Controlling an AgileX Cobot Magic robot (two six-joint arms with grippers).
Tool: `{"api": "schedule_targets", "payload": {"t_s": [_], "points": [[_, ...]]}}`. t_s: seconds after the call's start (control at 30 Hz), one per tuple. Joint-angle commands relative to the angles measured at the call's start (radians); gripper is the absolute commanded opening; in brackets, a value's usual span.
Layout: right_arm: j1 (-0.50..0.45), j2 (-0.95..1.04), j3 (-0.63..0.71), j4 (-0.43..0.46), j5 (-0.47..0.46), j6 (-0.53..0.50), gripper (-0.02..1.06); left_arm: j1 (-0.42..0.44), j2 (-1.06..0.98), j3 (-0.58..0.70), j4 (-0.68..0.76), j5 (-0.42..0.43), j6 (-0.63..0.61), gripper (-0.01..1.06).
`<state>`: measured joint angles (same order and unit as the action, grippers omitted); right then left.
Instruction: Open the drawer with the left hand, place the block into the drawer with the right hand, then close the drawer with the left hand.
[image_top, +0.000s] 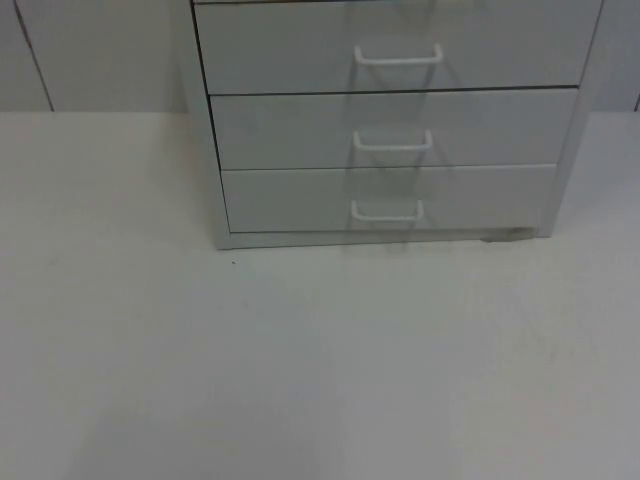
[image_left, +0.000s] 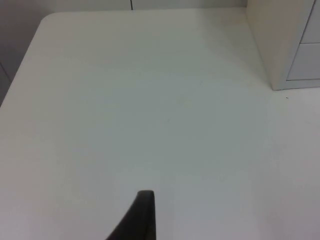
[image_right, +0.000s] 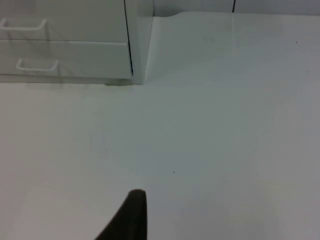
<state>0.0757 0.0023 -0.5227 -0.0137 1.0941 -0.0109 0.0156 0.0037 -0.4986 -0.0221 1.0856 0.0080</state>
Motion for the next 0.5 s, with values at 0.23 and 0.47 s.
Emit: {"api": "schedule_targets", "payload": {"t_s": [0.23, 0.47], "points": [[0.003, -0.002, 0.008, -0.007, -0.015, -0.007, 1.05, -0.004, -0.004, 0.003, 0.004, -0.010, -0.008, 1.05], [0.003, -0.002, 0.008, -0.007, -0.016, -0.007, 1.05, -0.004, -0.004, 0.003, 0.004, -0.010, -0.008, 1.05]]}}
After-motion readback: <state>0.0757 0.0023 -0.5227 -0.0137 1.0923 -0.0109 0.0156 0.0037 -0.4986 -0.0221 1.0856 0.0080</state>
